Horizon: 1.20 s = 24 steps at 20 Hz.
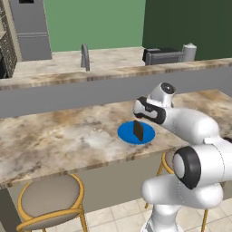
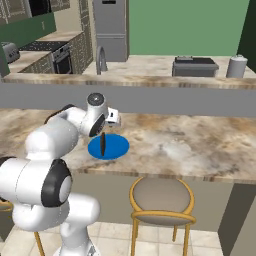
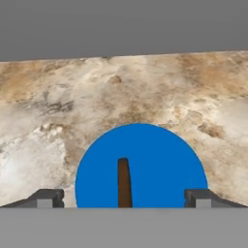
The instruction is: Start the toaster. Once the lever pops up, take the bread to the plate on the dining counter.
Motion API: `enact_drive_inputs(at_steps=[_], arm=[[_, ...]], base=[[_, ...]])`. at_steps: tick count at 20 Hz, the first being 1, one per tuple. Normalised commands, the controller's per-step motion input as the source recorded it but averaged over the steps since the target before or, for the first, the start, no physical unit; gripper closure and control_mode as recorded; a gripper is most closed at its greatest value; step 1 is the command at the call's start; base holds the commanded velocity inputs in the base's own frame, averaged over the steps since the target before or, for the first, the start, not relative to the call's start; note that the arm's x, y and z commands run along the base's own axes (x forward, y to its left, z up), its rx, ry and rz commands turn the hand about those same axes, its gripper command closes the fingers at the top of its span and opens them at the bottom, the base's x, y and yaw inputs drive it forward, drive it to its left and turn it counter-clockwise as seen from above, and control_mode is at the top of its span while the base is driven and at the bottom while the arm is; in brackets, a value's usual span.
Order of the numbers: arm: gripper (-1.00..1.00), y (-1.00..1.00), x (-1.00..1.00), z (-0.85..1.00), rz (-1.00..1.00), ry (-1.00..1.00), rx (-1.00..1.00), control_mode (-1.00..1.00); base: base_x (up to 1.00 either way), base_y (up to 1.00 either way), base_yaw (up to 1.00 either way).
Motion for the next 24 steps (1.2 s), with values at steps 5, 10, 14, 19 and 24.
enact_drive_inputs(at_steps=[5, 10, 14, 19, 24], arm=[[-1.00, 0.10, -0.93, 0.76, -0.02, -0.02, -0.03, -1.00], [-1.00, 0.09, -1.00, 0.80, -0.02, 0.00, -0.05, -1.00], [-1.00, 0.05, -1.00, 0.88, -0.03, 0.00, -0.03, -1.00], [-1.00, 0.01, -1.00, 0.85, -0.05, 0.00, -0.02, -1.00], [-1.00, 0.00, -1.00, 0.58, -0.05, 0.00, 0.00, -1.00]], base=[[0.00, 0.00, 0.00], [0.00, 0.00, 0.00], [0.00, 0.00, 0.00], [0.00, 0.00, 0.00], [0.00, 0.00, 0.00]])
